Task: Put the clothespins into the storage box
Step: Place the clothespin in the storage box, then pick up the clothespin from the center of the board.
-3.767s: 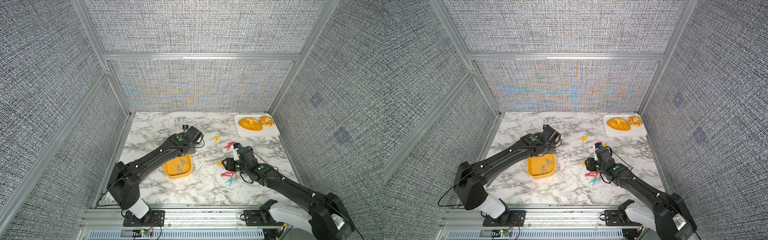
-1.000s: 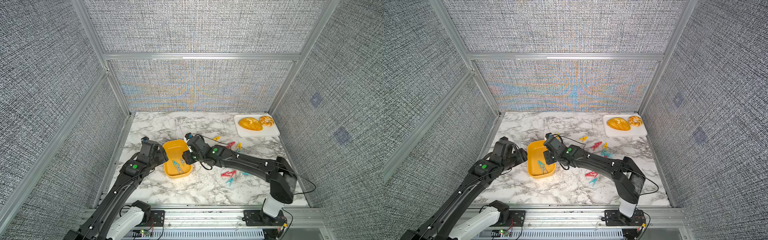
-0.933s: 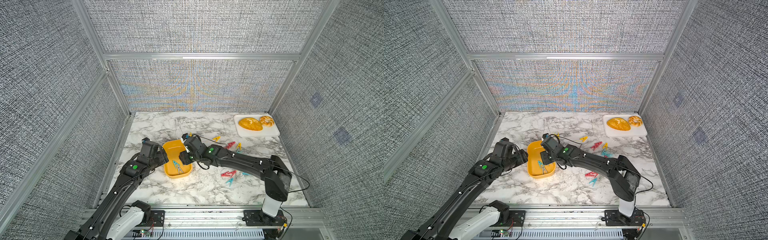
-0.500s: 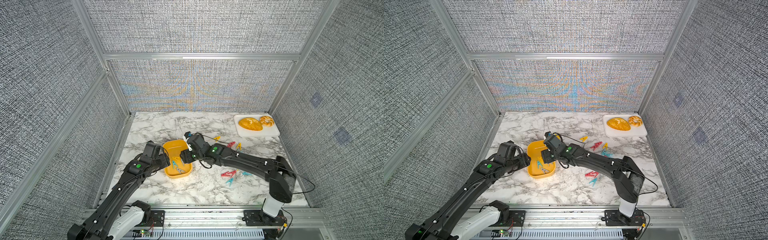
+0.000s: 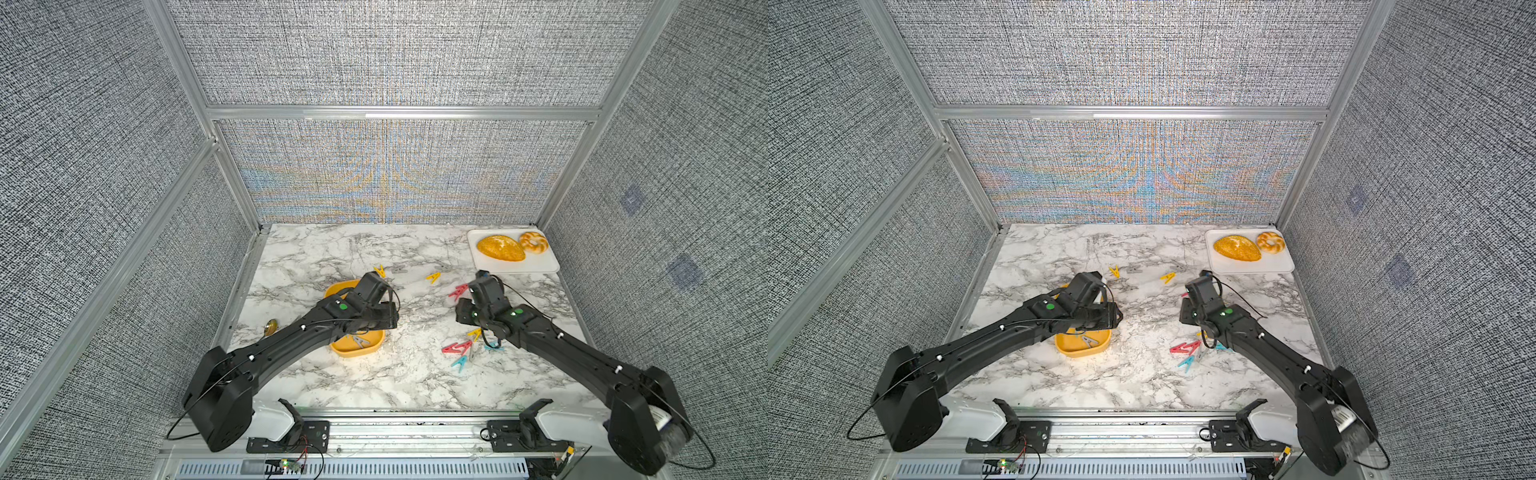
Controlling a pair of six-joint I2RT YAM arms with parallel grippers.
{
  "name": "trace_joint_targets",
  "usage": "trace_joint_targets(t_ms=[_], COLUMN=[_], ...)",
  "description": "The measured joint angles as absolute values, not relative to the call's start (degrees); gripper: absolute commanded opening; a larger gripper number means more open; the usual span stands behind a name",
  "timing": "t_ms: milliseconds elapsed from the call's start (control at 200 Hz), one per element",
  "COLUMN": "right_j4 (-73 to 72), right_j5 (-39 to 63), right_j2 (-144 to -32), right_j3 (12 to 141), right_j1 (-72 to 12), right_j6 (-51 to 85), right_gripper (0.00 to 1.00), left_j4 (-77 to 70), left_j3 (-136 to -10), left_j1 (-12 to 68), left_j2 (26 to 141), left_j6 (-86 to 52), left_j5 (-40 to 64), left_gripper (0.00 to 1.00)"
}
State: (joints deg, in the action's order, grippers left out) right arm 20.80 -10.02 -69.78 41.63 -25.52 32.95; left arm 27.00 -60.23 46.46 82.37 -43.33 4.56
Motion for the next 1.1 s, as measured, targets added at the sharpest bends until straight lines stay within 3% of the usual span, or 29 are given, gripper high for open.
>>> trace_joint_targets(t_ms=[260,791,1101], right_j4=[20.3,13.0,12.2], right_j5=[-7.2,-2.7,-2.5], right_j2=[-64.4,-76.9,-77.7], right_j3=[31.6,34.9,33.7], right_j1=[-16.7,-15.4,-15.6], right_j6=[36.9,43.4,45.0], right_gripper=[0.55,0.47,0.46], left_j4=[23.7,22.4,22.5], left_j3=[-66.7,-64.0,-63.4], left_j1=[51.1,51.7,51.7], left_j2=[91.3,89.6,89.3], left_j6=[-43.0,-42.9,-42.9], left_j5=[6.1,4.9,4.0], left_gripper=[0.62,0.62,0.62])
